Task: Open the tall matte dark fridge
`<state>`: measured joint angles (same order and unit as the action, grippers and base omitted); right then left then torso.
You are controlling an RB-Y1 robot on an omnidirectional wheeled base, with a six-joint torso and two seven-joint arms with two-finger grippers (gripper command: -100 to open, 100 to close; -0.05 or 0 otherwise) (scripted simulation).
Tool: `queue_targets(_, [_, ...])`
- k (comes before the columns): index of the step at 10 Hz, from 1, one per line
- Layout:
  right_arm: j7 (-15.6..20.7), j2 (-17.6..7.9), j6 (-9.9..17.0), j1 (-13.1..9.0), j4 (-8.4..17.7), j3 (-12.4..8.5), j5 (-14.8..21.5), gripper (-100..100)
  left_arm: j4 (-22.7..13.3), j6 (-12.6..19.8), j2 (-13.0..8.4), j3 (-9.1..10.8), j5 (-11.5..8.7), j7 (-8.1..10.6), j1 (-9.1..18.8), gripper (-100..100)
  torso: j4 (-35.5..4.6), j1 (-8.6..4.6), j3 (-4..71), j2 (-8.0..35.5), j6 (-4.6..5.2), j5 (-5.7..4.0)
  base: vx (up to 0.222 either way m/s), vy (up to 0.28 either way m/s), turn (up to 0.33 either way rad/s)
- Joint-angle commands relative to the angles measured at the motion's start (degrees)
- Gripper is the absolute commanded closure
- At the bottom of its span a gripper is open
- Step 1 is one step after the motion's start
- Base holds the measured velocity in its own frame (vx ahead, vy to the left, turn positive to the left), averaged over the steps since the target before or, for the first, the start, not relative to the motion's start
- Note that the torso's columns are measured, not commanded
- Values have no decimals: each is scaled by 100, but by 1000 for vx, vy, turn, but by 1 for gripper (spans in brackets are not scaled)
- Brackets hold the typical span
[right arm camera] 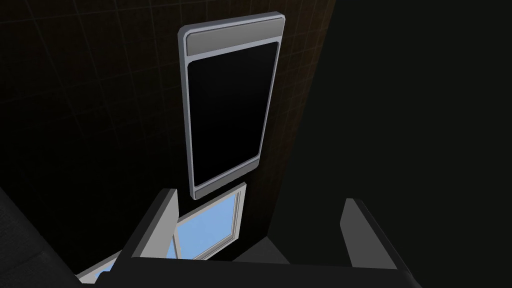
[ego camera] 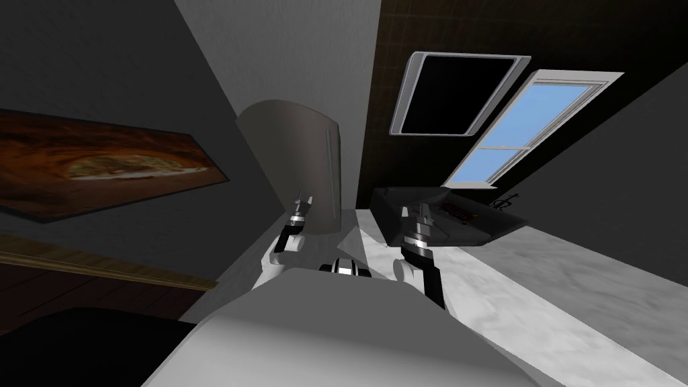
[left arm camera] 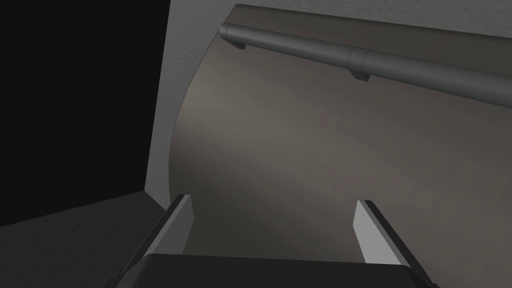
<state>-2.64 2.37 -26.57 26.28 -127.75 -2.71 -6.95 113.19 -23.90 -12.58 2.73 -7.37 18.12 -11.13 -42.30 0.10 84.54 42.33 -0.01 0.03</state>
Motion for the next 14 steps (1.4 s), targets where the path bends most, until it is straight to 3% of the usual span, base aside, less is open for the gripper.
queue_targets(1, [0, 0, 0, 0, 0, 0, 0, 0, -273, 245, -65, 68, -41, 197, 362, -100, 1, -14, 2, -5, 0, -3, 26, -96, 37])
queue_targets(2, [0, 0, 0, 0, 0, 0, 0, 0, -488, 388, -107, 114, -69, 327, 564, -100, 0, -9, 1, -1, 1, -3, 14, -83, 47])
queue_targets(3, [0, 0, 0, 0, 0, 0, 0, 0, -488, 388, -107, 114, -69, 327, 612, -100, 0, -6, 0, 0, 1, -2, 18, -65, 22])
queue_targets(5, [0, 0, 0, 0, 0, 0, 0, 0, -855, 688, -195, 210, -127, 597, 1013, -100, 2, -8, 5, -8, 0, -2, 30, -100, 68])
queue_targets(8, [0, 0, 0, 0, 0, 0, 0, 0, -1180, 844, -243, 259, -157, 735, 1405, -100, 1, -7, 3, -6, 1, -2, 28, -89, 30])
queue_targets(9, [0, 0, 0, 0, 0, 0, 0, 0, -1428, 1004, -295, 309, -186, 875, 1634, -100, 1, 0, 3, -5, 0, 0, 34, -82, 51])
queue_targets(10, [0, 0, 0, 0, 0, 0, 0, 0, -1428, 1004, -295, 309, -186, 875, 1680, -100, 2, -6, 3, -6, 0, -1, 16, -76, 37])
queue_targets(13, [0, 0, 0, 0, 0, 0, 0, 0, -1927, 1332, -410, 410, -245, 1156, 2193, -100, 1, -9, 2, -4, 1, -3, 21, -81, 43])
queue_targets(14, [0, 0, 0, 0, 0, 0, 0, 0, -1950, 1332, -410, 410, -245, 1156, 2241, -100, 2, -12, 4, -6, 0, -3, 17, -83, 32])
